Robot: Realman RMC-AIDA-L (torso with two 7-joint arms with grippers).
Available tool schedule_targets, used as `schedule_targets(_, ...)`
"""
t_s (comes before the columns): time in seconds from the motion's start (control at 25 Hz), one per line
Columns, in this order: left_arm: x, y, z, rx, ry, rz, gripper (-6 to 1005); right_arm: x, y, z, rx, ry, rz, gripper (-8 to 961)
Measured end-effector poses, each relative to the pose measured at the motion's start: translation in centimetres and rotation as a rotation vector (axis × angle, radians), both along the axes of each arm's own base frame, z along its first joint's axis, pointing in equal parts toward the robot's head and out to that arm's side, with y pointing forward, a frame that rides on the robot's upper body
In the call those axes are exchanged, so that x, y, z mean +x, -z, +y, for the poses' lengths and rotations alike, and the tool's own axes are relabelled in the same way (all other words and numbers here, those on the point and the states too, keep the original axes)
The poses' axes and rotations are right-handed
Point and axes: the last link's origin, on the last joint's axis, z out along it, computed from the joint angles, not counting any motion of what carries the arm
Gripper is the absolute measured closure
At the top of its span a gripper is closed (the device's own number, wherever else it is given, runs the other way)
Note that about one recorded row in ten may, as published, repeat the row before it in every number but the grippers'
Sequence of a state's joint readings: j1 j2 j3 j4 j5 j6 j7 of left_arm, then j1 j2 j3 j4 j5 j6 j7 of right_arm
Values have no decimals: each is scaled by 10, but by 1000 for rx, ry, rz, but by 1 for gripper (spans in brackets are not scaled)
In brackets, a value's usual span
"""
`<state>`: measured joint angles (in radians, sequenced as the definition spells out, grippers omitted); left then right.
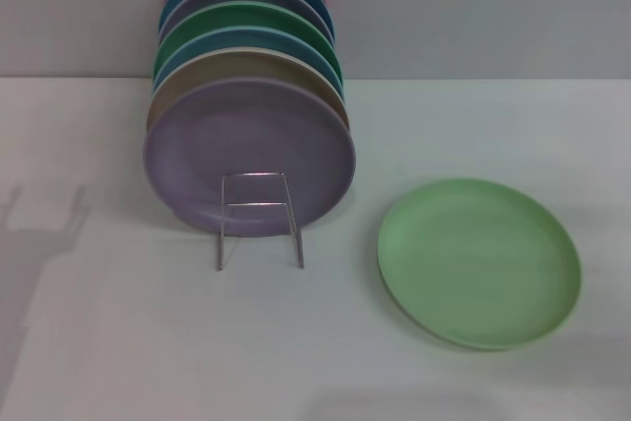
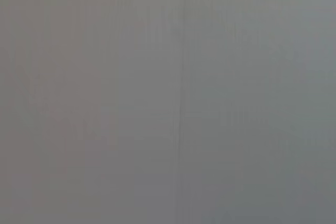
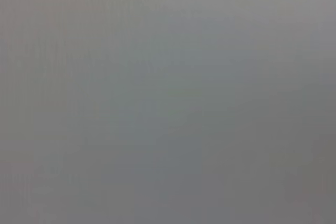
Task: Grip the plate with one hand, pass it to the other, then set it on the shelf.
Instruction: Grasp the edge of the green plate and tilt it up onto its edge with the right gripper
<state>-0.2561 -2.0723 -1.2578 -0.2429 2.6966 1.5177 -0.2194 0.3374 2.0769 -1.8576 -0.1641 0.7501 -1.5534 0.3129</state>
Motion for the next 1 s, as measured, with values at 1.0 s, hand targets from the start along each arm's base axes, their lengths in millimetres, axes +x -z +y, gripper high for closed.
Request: schedule_targets(1.0, 10, -4, -2, 39, 61, -3, 170, 3, 1, -8, -5, 3, -15, 351)
